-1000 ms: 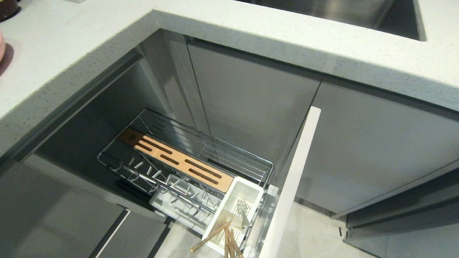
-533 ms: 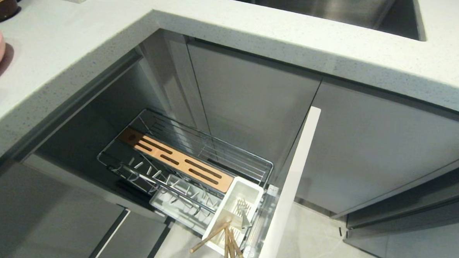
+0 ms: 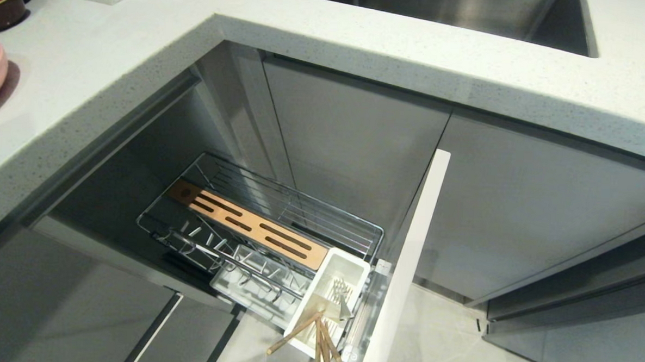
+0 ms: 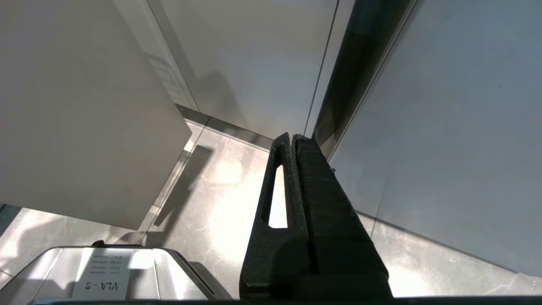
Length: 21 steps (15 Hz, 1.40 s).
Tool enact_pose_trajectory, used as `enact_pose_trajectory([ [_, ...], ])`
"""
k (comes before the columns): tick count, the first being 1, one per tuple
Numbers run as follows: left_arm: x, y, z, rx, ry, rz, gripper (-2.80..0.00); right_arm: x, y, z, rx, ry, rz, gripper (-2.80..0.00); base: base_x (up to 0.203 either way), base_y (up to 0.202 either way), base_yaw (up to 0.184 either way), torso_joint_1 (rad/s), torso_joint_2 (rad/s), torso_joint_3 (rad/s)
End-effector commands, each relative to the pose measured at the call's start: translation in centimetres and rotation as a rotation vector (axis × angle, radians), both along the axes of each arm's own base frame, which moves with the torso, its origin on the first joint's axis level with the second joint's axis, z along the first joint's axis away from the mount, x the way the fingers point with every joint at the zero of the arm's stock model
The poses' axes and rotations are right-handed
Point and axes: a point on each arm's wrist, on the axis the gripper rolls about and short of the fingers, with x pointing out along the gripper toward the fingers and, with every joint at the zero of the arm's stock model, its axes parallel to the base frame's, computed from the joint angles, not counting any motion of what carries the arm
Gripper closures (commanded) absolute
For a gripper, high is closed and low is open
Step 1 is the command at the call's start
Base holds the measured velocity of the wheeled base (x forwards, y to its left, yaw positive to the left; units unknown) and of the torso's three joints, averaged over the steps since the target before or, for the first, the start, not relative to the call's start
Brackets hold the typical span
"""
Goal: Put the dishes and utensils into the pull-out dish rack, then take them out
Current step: Take the chopsticks out of the cupboard
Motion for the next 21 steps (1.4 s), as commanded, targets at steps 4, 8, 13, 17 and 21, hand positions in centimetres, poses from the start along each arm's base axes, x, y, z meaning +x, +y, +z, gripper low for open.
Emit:
enact_pose_trajectory([
  [4,2.1,1.0,2.7,-0.036,-0.127,-0.225,0.0,0.0,0.0,0.0,-0.001,0.0,0.001,0.0,0.0,0.0,0.0,0.0,0.0,0.0],
  [8,9.5,-0.2,1.2,-0.113,0.096,-0.502,0.0,0.0,0.0,0.0,-0.001,0.0,0.001,0.0,0.0,0.0,0.0,0.0,0.0,0.0],
  [13,14.6,-6.3,-3.7,-0.072,0.579,-0.845,0.0,0.0,0.0,0.0,-0.001,0.0,0.0,0.0,0.0,0.0,0.0,0.0,0.0,0.0],
  [17,15.4,-8.9,-7.2,0.077,0.967,-0.913,0.0,0.0,0.0,0.0,-0.001,0.0,0.001,0.0,0.0,0.0,0.0,0.0,0.0,0.0],
  [21,17.7,-12.1,-10.8,0.164,1.286,-0.961,0.0,0.0,0.0,0.0,-0.001,0.0,0.001,0.0,0.0,0.0,0.0,0.0,0.0,0.0],
])
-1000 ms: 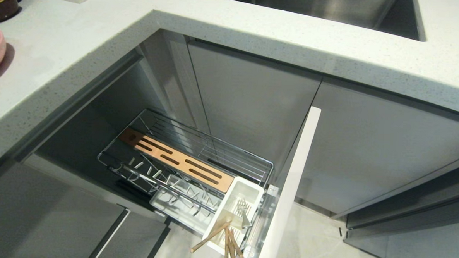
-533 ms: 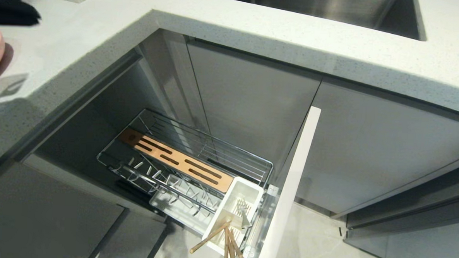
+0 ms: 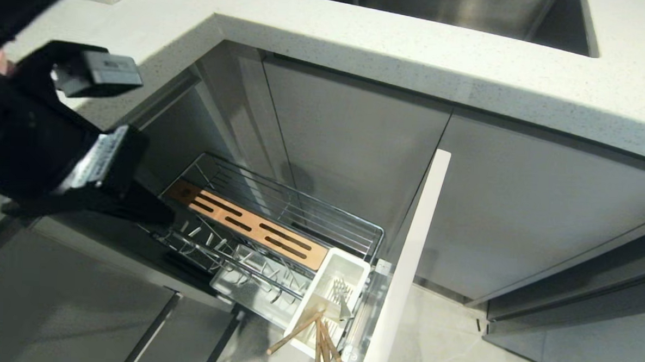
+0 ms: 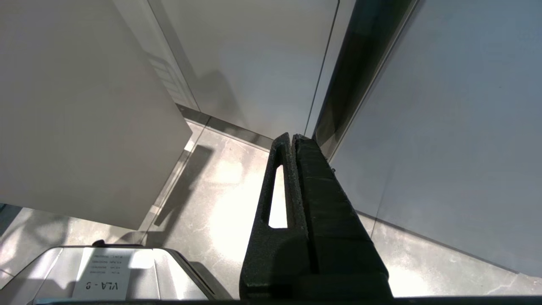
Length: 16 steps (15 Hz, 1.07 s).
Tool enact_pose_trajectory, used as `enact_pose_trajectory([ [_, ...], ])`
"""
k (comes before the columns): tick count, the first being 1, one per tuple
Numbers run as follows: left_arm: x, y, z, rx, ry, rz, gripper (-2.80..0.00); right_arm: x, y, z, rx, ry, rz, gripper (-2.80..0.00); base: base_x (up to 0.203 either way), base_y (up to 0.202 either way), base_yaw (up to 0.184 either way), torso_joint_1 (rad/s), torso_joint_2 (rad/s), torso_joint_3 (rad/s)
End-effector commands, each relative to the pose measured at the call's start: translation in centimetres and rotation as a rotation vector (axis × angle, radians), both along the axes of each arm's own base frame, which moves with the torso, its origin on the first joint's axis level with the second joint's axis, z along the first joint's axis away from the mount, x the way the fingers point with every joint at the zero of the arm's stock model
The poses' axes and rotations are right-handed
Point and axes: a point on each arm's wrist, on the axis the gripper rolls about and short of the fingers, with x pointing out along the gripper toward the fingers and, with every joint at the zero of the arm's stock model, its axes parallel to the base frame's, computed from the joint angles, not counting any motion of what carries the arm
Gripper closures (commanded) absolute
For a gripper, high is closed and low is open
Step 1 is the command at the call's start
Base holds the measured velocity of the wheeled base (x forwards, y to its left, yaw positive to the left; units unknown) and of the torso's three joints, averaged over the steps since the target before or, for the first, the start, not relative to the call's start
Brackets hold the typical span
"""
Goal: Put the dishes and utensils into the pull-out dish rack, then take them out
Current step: Take the chopsticks out of the cupboard
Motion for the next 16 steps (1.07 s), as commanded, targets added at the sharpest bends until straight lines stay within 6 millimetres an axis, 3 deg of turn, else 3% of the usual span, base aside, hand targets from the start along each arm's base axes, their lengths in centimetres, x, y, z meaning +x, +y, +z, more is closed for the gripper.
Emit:
enact_pose_trajectory([
  [1,2.2,-2.4,-2.2,0.064,0.123,-0.034,0.0,0.0,0.0,0.0,0.0,0.0,0.0,0.0,0.0,0.0,0.0,0.0,0.0,0.0],
  [2,2.6,-3.3,-3.1,0.077,0.19,-0.068,0.0,0.0,0.0,0.0,0.0,0.0,0.0,0.0,0.0,0.0,0.0,0.0,0.0,0.0],
  [3,3.0,-4.2,-4.0,0.083,0.264,-0.1,-2.8,0.0,0.0,0.0,0.0,0.0,-0.001,0.0,0.0,0.0,0.0,0.0,0.0,0.0],
  [11,7.5,-8.8,-10.9,0.179,0.596,-0.272,-2.8,0.0,0.0,0.0,0.0,0.0,0.0,0.0,0.0,0.0,0.0,0.0,0.0,0.0],
  [16,10.3,-10.5,-15.4,0.249,0.716,-0.253,-2.8,0.0,0.0,0.0,0.0,0.0,0.0,0.0,0.0,0.0,0.0,0.0,0.0,0.0],
])
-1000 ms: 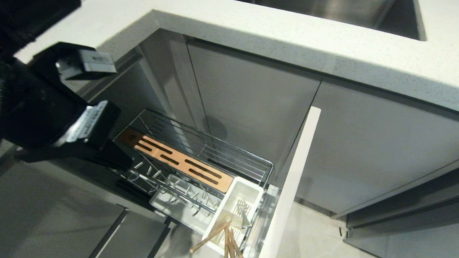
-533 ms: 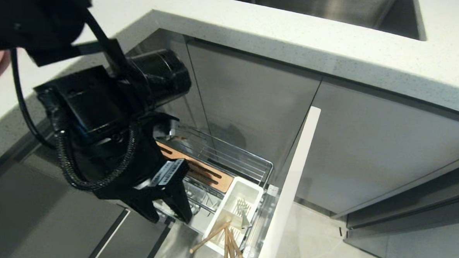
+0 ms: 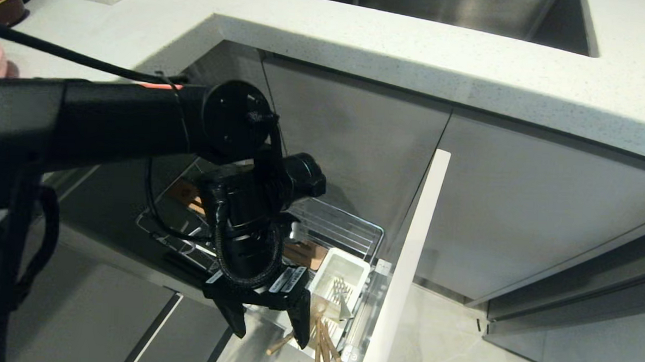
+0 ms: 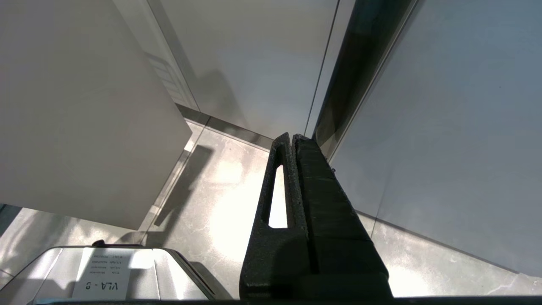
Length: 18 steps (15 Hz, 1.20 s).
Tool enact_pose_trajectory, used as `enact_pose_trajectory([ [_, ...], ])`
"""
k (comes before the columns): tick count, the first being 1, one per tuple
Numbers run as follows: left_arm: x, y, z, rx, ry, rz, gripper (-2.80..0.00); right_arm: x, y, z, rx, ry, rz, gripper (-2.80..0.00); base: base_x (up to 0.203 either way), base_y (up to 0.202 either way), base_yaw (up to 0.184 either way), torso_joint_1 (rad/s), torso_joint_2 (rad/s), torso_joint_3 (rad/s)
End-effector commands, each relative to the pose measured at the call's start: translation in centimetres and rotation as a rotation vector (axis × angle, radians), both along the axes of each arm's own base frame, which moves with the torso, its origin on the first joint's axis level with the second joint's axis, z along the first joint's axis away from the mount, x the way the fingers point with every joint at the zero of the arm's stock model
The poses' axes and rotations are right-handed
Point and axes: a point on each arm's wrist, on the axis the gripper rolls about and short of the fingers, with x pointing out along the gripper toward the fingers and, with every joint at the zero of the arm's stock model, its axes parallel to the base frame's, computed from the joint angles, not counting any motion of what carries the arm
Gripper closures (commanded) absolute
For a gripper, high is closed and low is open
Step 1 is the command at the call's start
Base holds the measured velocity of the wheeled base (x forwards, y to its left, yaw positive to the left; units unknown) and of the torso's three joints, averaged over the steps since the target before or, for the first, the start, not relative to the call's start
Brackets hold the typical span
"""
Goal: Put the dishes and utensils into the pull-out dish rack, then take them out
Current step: Take the chopsticks out of the cupboard
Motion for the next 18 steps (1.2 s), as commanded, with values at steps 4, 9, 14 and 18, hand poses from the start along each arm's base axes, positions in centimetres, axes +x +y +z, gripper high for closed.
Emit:
enact_pose_trajectory([
  [4,2.6,-0.7,-4.0,0.08,0.092,0.016,-2.8,0.0,0.0,0.0,-0.001,0.0,-0.001,0.0,0.0,0.0,0.0,0.0,0.0,0.0],
  [9,3.9,-0.6,-6.0,0.148,0.108,0.028,-2.8,0.0,0.0,0.0,-0.001,0.0,-0.001,0.0,0.0,0.0,0.0,0.0,0.0,0.0],
  [14,4.0,-0.6,-6.3,0.154,0.112,0.027,-2.8,0.0,0.0,0.0,-0.001,0.0,0.001,0.0,0.0,0.0,0.0,0.0,0.0,0.0],
  [18,3.8,-0.9,-6.2,0.152,0.11,0.02,0.0,0.0,0.0,0.0,-0.001,0.0,0.0,0.0,0.0,0.0,0.0,0.0,0.0,0.0],
])
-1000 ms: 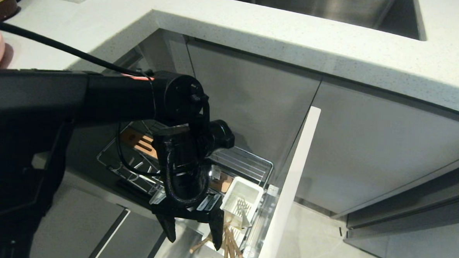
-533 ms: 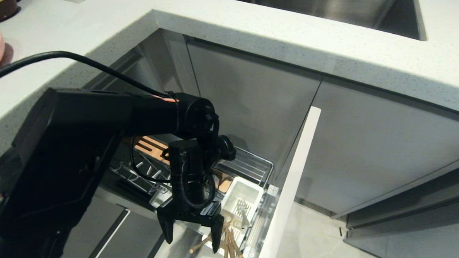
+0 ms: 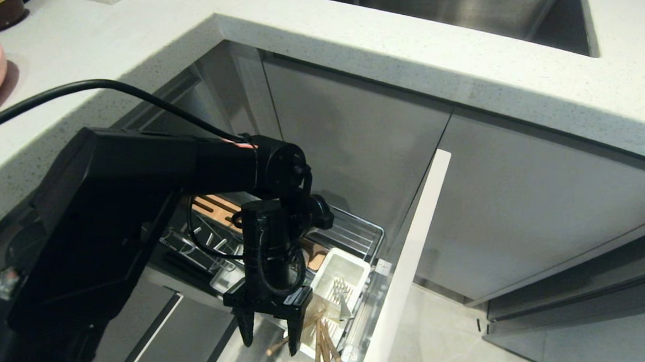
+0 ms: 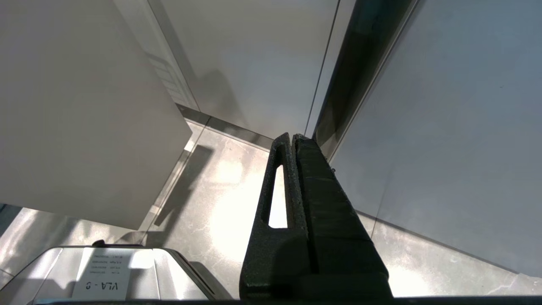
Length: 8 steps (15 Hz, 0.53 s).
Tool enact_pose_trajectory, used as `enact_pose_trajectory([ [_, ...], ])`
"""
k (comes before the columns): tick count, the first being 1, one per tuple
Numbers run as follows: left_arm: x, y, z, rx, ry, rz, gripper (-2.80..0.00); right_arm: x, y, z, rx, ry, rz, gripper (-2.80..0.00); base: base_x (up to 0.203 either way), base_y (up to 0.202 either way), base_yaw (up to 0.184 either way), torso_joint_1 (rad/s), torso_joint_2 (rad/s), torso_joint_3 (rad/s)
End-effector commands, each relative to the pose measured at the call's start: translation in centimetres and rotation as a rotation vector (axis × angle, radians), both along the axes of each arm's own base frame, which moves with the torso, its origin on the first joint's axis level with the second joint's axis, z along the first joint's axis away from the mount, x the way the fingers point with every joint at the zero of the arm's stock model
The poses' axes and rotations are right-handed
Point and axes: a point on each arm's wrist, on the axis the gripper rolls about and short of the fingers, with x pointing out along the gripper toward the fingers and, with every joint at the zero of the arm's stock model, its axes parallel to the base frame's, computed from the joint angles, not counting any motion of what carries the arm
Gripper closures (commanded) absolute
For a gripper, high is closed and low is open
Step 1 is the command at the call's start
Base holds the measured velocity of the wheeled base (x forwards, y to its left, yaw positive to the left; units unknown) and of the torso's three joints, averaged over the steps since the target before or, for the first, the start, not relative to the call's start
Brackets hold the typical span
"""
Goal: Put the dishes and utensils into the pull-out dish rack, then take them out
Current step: Take the chopsticks out of the cupboard
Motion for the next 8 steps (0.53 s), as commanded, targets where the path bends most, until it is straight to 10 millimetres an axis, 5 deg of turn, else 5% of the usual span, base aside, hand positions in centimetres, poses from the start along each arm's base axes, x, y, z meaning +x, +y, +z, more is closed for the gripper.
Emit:
enact_pose_trajectory([
  [1,-0.2,-0.15,0.31,-0.006,-0.001,-0.002,0.0,0.0,0.0,0.0,0.0,0.0,0.001,0.0,0.0,0.0,0.0,0.0,0.0,0.0],
  [8,-1.04,-1.01,0.76,-0.066,0.028,-0.015,0.0,0.0,0.0,0.0,0.0,0.0,0.001,0.0,0.0,0.0,0.0,0.0,0.0,0.0],
])
